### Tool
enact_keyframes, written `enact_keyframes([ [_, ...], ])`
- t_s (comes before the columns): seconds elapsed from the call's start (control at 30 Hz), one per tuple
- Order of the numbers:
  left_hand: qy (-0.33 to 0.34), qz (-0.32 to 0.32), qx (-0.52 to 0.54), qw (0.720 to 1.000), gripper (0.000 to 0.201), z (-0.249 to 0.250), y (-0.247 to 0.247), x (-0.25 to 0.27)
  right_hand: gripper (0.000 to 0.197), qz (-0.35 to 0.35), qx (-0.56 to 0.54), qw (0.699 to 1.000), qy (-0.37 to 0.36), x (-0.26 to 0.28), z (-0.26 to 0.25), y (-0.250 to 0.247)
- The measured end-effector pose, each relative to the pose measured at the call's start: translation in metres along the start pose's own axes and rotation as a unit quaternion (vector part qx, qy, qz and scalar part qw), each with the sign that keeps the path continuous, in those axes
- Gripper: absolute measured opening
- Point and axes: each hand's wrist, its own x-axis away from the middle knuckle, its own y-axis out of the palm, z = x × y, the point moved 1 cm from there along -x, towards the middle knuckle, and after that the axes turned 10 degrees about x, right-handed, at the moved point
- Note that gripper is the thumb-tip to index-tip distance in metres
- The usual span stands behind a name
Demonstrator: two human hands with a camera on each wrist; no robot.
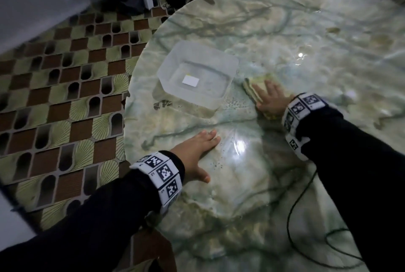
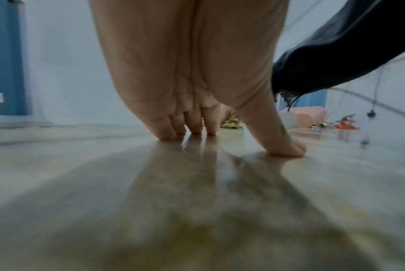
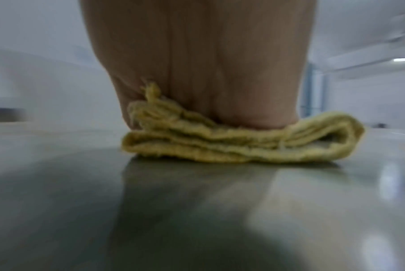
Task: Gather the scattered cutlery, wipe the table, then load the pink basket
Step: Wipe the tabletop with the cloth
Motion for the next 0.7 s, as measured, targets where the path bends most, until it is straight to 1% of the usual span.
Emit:
enact_keyframes([
  [0.07,0.000,-0.011,-0.025,1.000,0.108,0.002,-0.001,0.000,0.063,-0.001,0.044,0.998,-0.047,0.054,-0.018,0.028],
  [0.13,-0.002,-0.019,-0.031,0.999,0.105,0.004,-0.004,0.000,0.065,-0.044,0.090,0.992,-0.080,0.101,-0.013,0.057],
  [0.17,-0.003,-0.020,-0.025,0.999,0.102,0.004,-0.007,0.000,0.065,-0.071,0.101,0.989,-0.078,0.115,0.001,0.067],
  [0.2,-0.001,-0.023,-0.022,0.999,0.099,0.005,-0.009,0.000,0.064,-0.094,0.084,0.990,-0.056,0.123,0.016,0.069],
  [0.23,0.002,-0.026,-0.029,0.999,0.096,0.006,-0.011,0.000,0.063,-0.105,0.053,0.993,-0.014,0.125,0.031,0.068],
  [0.27,0.003,-0.023,-0.041,0.999,0.094,0.006,-0.012,0.000,0.063,-0.098,0.019,0.994,0.032,0.122,0.041,0.064],
  [0.33,0.008,-0.014,-0.059,0.998,0.094,0.007,-0.010,0.002,0.063,-0.055,-0.050,0.991,0.115,0.109,0.047,0.059],
  [0.37,0.010,-0.008,-0.063,0.998,0.093,0.007,-0.010,0.002,0.063,-0.023,-0.072,0.987,0.142,0.099,0.039,0.060],
  [0.43,0.015,0.002,-0.067,0.998,0.092,0.008,-0.010,0.005,0.060,0.036,-0.064,0.986,0.152,0.086,0.009,0.057],
  [0.47,0.016,0.008,-0.061,0.998,0.091,0.009,-0.011,0.007,0.063,0.046,-0.056,0.989,0.130,0.084,-0.011,0.057],
  [0.5,0.017,0.017,-0.050,0.998,0.089,0.009,-0.014,0.008,0.066,0.034,-0.040,0.995,0.089,0.084,-0.034,0.062],
  [0.53,0.017,0.032,-0.034,0.999,0.085,0.008,-0.018,0.009,0.066,0.006,-0.029,0.999,0.040,0.092,-0.058,0.064],
  [0.57,0.013,0.054,-0.017,0.998,0.077,0.005,-0.023,0.011,0.065,-0.017,-0.020,1.000,-0.003,0.104,-0.080,0.077],
  [0.6,0.008,0.078,-0.004,0.997,0.067,0.001,-0.028,0.014,0.066,-0.008,-0.011,0.999,-0.037,0.123,-0.101,0.088],
  [0.67,-0.005,0.106,0.005,0.994,0.048,-0.011,-0.037,0.022,0.067,0.082,0.022,0.993,-0.080,0.176,-0.129,0.108],
  [0.7,-0.011,0.117,0.002,0.993,0.040,-0.019,-0.041,0.027,0.067,0.075,0.028,0.991,-0.111,0.196,-0.128,0.118],
])
